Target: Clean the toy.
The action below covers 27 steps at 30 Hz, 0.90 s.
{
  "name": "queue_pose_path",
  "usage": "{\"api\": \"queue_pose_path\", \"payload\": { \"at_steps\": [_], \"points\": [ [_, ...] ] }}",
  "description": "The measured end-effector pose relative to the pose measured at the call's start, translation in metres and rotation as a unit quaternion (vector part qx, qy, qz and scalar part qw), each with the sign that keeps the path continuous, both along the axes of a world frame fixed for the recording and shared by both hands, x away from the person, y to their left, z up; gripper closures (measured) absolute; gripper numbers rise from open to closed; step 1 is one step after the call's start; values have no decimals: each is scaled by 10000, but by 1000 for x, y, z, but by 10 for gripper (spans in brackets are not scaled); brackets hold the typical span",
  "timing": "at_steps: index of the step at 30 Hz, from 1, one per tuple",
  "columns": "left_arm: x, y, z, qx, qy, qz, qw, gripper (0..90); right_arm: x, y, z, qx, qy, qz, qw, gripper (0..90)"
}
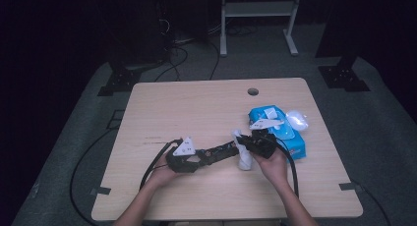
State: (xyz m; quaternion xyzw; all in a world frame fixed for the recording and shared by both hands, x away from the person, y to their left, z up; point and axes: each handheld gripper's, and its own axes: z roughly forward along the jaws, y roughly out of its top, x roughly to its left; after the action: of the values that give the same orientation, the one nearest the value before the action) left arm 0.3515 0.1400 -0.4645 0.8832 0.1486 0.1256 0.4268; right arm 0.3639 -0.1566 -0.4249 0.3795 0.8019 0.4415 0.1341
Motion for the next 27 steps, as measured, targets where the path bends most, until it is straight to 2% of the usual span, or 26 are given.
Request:
{"api": "queue_pose_path", "payload": {
  "at_steps": [4,9,12,16,20,22,24,27],
  "points": [
    [-1,2,3,63,22,74,10000,578,0,3,-2,163,62,-15,9998,844],
    [-4,3,14,-177,31,118,9998,519,-2,12,-6,423,164,146,9989,845],
    [-6,4,15,-11,24,72,10000,510,-3,21,-7,481,157,234,9984,845],
    [-8,8,14,88,9,-17,10000,583,-2,25,-8,586,217,451,9970,844],
    [-9,10,15,125,-43,-71,9999,594,3,14,-9,776,320,358,9958,845],
    [-9,12,15,166,-44,-102,9998,595,5,11,-12,778,382,350,9956,845],
    [-9,14,16,197,-53,-123,9997,595,7,11,-13,841,450,400,9946,844],
    [-10,19,16,199,-38,-175,9996,595,8,16,-11,971,428,440,9934,844]
  ]
}}
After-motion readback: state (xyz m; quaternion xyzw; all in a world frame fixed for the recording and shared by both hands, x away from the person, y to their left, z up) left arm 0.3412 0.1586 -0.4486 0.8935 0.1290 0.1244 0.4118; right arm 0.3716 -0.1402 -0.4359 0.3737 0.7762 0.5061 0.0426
